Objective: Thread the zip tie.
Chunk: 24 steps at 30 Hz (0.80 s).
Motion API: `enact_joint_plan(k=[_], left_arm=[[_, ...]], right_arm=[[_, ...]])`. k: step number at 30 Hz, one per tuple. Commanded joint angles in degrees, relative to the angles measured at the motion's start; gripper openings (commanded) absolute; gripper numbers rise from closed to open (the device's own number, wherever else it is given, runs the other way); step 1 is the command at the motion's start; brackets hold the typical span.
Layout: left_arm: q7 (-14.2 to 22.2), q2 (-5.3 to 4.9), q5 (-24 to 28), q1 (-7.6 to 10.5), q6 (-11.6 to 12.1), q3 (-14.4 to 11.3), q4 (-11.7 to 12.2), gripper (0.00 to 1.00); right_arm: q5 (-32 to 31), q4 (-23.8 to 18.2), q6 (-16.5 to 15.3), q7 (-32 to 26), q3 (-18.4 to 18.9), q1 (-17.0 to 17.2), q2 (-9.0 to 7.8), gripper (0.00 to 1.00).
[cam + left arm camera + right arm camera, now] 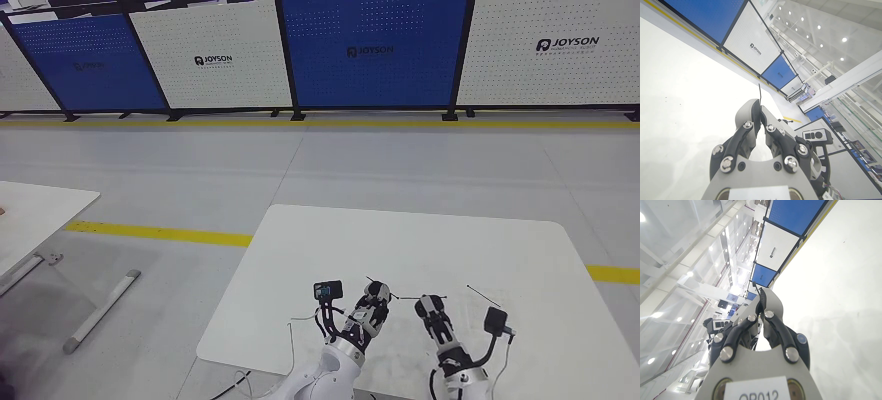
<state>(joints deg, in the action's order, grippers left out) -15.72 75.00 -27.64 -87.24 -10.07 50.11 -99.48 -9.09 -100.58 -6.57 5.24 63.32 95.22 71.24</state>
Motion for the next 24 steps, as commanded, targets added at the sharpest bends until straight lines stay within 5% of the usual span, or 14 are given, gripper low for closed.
enact_joint_plan(k=[1,14,24], left_arm=[[0.0,0.00,0.0,0.00,0.0,0.0,0.0,0.00],[0.0,0.00,0.0,0.00,0.0,0.0,0.0,0.00],[0.0,0.00,0.0,0.00,0.0,0.0,0.0,0.00]], right_arm=[[-0.1,-0.1,0.0,-0.1,0.1,0.1,0.04,0.00],[-1.2,0.2,2.1,-0.8,-0.3,-0.6,0.59,0.00],[-1.1,-0.5,0.4,-0.2,0.7,0.8,0.75,0.00]])
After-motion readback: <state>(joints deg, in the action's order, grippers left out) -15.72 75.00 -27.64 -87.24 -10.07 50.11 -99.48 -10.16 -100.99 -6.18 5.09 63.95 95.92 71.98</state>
